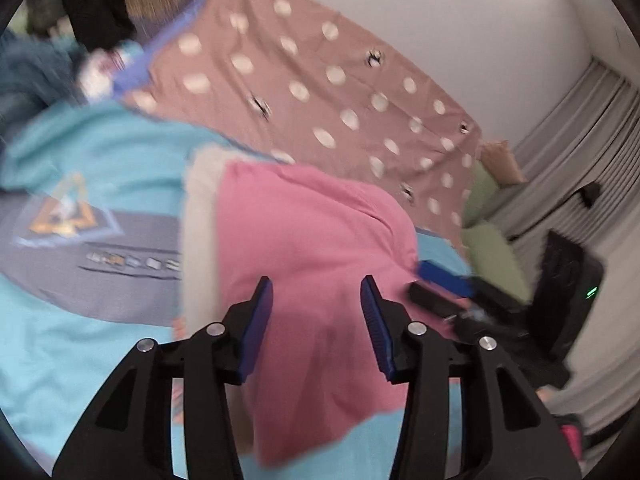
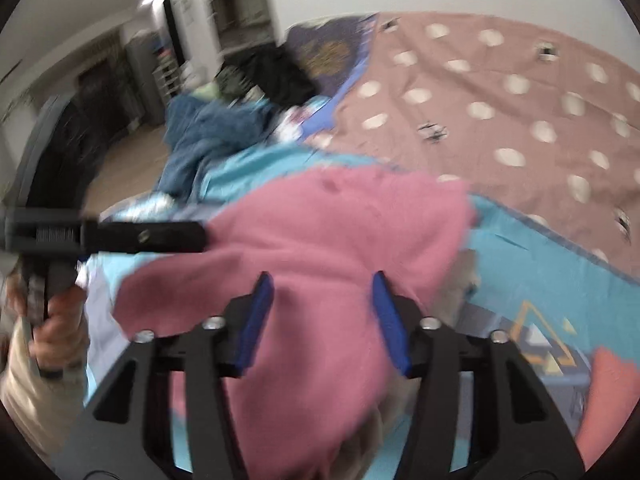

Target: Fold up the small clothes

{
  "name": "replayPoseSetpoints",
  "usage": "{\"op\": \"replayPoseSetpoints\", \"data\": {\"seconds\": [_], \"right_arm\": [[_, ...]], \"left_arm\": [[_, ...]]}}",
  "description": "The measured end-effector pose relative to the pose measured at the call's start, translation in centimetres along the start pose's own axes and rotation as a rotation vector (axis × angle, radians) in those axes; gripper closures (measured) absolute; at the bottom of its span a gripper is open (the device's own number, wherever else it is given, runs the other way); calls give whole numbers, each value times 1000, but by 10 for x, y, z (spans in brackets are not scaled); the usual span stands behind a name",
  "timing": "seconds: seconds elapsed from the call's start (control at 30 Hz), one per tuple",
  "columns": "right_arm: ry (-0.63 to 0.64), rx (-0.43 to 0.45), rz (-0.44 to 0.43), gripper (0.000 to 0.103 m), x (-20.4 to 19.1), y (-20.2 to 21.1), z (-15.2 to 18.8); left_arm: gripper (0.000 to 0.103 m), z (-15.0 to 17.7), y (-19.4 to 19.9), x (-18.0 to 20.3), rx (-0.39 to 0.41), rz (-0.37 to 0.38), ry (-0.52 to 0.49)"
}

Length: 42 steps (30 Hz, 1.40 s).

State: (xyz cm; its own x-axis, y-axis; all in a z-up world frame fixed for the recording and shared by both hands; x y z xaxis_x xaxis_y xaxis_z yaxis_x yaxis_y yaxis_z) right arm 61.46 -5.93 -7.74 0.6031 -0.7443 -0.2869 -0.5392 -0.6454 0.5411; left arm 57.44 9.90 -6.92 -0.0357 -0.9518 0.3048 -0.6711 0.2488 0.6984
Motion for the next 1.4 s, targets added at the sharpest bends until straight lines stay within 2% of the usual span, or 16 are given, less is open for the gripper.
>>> {"op": "replayPoseSetpoints", "data": {"seconds": [0.03,0.07,0.1,0.17,0.2,0.23,0.33,0.43,0.57,0.67,0.73,0.83,0.97,1.13,1.4], "right_arm": [[-4,30,16,48,-6,16,-1],[-13,59,44,41,-14,37,-2],[-28,101,83,31,-24,64,-1],[-24,181,141,29,-45,103,0],[-25,210,182,25,-59,122,5],[-16,226,184,23,-73,133,10],[8,262,221,16,-110,160,32],[26,262,278,16,-134,176,53],[20,269,303,15,-152,203,75],[26,290,313,15,-169,224,87],[29,291,314,15,-177,230,92],[24,290,306,15,-188,237,98],[37,286,316,14,-197,246,102],[40,311,356,14,-200,268,103],[46,302,380,14,-208,269,108]], "left_arm": [[46,6,21,2,39,-77,-37],[38,11,36,4,70,-123,-52],[31,19,53,7,103,-176,-64],[23,39,90,18,168,-263,-104],[9,48,108,24,202,-312,-133],[3,55,124,31,237,-346,-160],[1,72,157,37,280,-428,-165],[1,92,181,46,275,-391,-137],[1,118,217,48,288,-419,-117],[1,128,242,51,332,-449,-122],[1,134,253,53,343,-429,-113],[1,140,257,57,336,-444,-126],[1,149,257,55,307,-426,-103],[1,157,259,56,304,-417,-99],[1,162,264,56,297,-400,-102]]}}
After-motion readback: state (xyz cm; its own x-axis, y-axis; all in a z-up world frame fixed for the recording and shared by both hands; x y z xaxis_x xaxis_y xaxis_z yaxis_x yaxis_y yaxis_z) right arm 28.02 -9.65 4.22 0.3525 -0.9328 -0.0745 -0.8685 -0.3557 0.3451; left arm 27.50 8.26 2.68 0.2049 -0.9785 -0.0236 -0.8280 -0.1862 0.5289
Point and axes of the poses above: each gripper's, at about its wrist camera, not at the fingertips, and y roughly against the way its jaws point, x to its right, z to its underside, the point moved 9 cm from there along -y, roughly the way its jaws point, and after that the axes turned 13 degrees about -z, right-handed, at the moved point
